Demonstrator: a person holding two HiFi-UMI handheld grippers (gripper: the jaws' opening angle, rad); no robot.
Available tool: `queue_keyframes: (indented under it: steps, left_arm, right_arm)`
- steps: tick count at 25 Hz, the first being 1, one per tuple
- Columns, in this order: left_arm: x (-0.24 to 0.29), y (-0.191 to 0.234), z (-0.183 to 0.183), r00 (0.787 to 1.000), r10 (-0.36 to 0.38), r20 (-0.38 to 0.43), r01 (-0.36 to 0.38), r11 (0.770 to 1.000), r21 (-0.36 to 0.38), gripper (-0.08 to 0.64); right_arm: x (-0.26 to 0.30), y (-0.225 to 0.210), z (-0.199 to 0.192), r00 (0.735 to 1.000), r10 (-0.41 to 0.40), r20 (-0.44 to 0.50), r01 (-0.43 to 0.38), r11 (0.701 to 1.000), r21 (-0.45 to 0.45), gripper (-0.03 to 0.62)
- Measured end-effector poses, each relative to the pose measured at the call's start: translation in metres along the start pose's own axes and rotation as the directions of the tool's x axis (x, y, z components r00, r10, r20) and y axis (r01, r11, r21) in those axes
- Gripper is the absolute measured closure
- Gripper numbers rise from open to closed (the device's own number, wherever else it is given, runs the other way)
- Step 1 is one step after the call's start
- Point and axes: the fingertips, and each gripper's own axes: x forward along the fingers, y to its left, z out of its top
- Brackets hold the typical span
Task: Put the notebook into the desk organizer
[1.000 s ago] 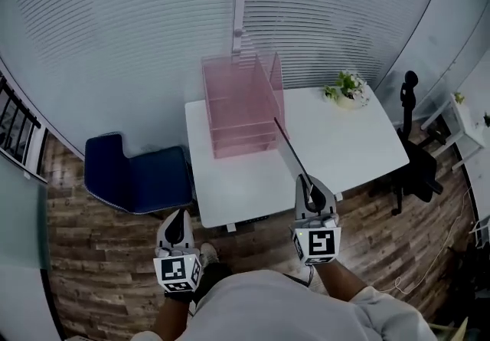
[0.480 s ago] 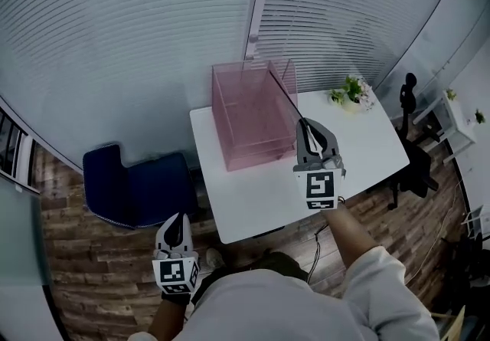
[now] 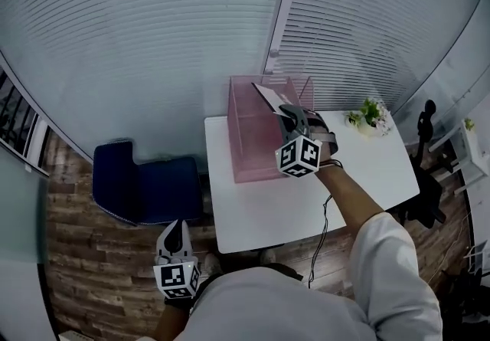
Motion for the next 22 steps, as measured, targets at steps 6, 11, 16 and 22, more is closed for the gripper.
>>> queue_keyframes:
  steps: [6, 11, 16, 22]
  left_arm:
    - [0.002, -0.006, 0.0, 0.999, 0.051, -0.002, -0.051, 0.999, -0.016, 0.552]
    - [0.002, -0.007, -0.007, 0.997, 0.07, -0.014, -0.071, 0.997, -0.027, 0.552]
    - [0.006, -0.006, -0.011, 0.997, 0.069, -0.021, -0.069, 0.997, -0.033, 0.552]
    - [0.013, -0.003, -0.013, 0.997, 0.066, -0.027, -0.067, 0.997, -0.042, 0.552]
  right_arm:
    - [0.04, 0.027, -0.013, 0.989, 0.14, -0.049, -0.145, 0.981, -0.127, 0.569]
    - [0.049, 0.058, -0.017, 0.964, 0.247, -0.094, -0.261, 0.947, -0.188, 0.569]
    - [0.051, 0.077, -0.019, 0.933, 0.336, -0.131, -0.357, 0.913, -0.196, 0.557]
    - [0.046, 0.098, -0.024, 0.864, 0.47, -0.184, -0.499, 0.849, -0.175, 0.502]
